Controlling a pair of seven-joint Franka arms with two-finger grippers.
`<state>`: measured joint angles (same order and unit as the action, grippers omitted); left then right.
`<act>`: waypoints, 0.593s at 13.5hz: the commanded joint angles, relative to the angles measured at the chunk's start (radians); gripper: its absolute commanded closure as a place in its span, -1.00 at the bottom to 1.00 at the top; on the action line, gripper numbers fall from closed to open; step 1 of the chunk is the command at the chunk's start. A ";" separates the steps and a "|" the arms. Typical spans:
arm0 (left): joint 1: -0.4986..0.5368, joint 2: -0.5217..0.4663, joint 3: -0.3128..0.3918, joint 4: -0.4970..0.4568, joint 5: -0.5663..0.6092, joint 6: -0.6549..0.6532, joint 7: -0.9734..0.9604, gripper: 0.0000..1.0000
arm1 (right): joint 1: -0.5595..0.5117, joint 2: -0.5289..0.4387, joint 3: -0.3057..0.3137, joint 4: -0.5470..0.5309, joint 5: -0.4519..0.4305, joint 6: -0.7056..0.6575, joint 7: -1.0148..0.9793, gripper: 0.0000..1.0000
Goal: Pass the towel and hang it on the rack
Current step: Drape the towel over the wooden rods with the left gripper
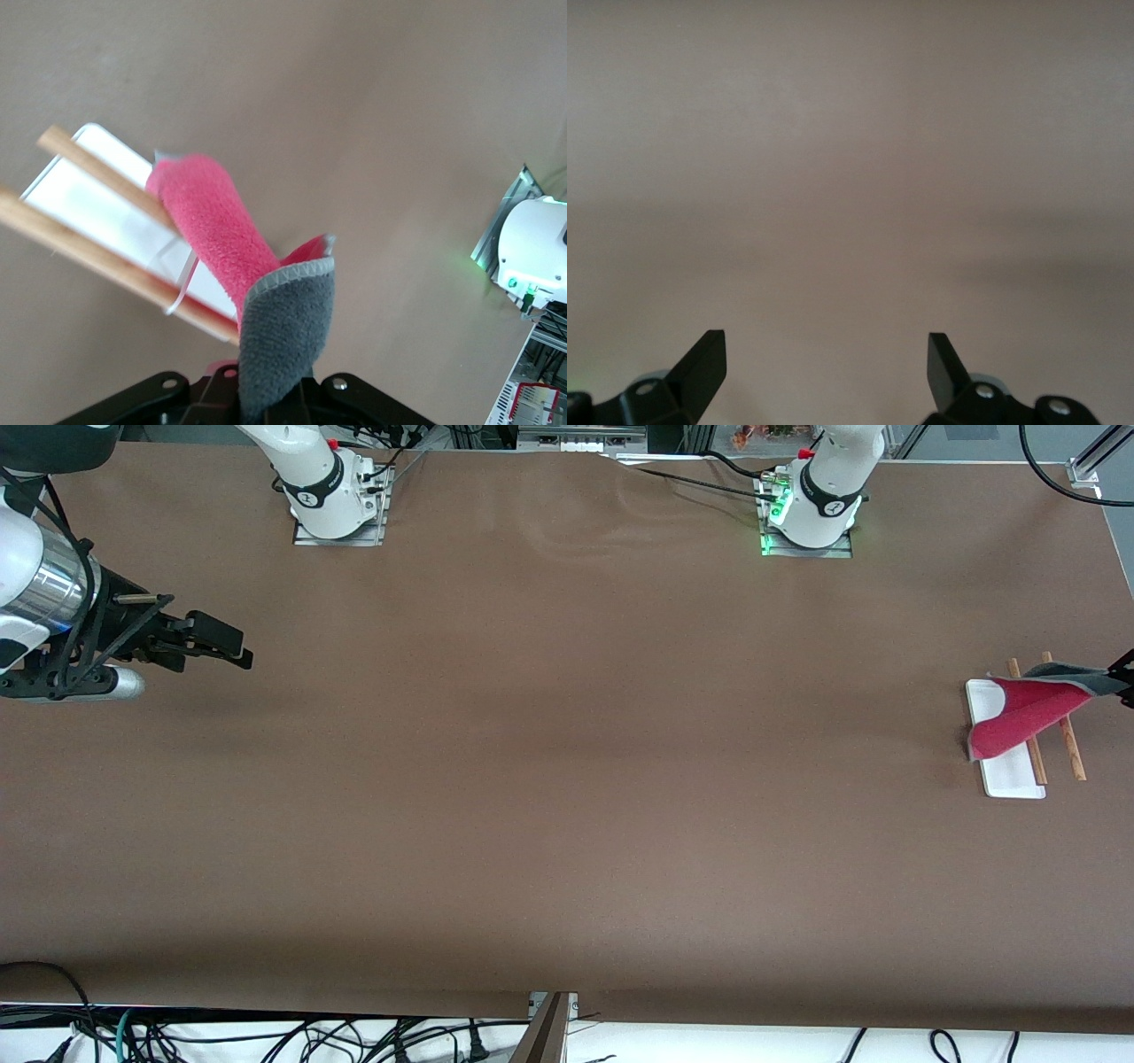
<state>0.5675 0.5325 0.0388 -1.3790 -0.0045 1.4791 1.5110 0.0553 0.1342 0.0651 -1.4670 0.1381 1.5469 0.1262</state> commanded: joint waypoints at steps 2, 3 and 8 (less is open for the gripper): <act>0.003 0.064 0.030 0.044 0.020 0.068 0.028 1.00 | 0.006 -0.059 0.002 -0.042 -0.057 -0.018 -0.019 -0.99; 0.020 0.082 0.030 0.044 0.017 0.113 0.043 1.00 | 0.009 -0.062 0.002 -0.044 -0.063 -0.019 -0.020 -0.99; 0.045 0.184 0.030 0.119 0.009 0.184 0.077 1.00 | 0.058 -0.097 -0.044 -0.084 -0.071 -0.033 -0.017 -0.99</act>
<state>0.6060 0.6636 0.0700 -1.3447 -0.0045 1.6776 1.5584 0.0858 0.0868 0.0461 -1.4935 0.0842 1.5116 0.1212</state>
